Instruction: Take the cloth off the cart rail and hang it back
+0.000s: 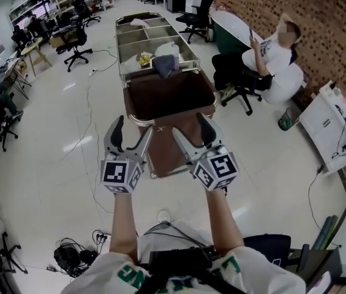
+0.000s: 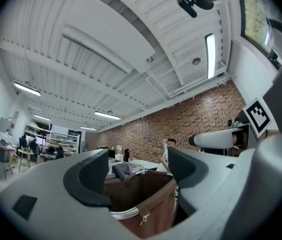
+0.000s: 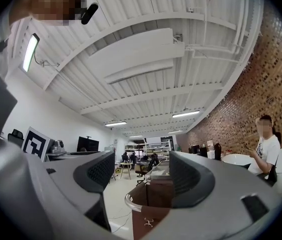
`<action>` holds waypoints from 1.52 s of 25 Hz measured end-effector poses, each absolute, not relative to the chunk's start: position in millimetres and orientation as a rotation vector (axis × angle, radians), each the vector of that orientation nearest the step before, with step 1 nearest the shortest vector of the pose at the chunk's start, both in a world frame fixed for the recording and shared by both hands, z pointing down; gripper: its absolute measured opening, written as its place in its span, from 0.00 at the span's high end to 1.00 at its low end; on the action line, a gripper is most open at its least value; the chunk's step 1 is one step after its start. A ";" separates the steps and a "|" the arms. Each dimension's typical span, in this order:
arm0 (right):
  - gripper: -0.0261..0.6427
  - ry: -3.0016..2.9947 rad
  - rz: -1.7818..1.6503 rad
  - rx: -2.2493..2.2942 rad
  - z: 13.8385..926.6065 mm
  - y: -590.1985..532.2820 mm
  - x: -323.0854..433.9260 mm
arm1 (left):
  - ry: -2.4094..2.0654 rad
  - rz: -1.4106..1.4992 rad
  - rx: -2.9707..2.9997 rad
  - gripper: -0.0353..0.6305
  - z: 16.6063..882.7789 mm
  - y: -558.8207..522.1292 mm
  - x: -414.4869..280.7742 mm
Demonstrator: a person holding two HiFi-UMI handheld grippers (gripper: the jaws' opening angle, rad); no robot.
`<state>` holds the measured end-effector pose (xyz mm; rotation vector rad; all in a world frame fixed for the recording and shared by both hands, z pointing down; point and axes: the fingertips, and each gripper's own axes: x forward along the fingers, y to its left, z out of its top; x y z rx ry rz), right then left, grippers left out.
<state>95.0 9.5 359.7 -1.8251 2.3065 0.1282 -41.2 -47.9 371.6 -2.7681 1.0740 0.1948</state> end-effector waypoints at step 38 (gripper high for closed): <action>0.44 2.467 0.095 -1.665 358.1 -241.4 241.7 | 1.201 0.116 -2.724 0.41 362.5 -274.6 102.3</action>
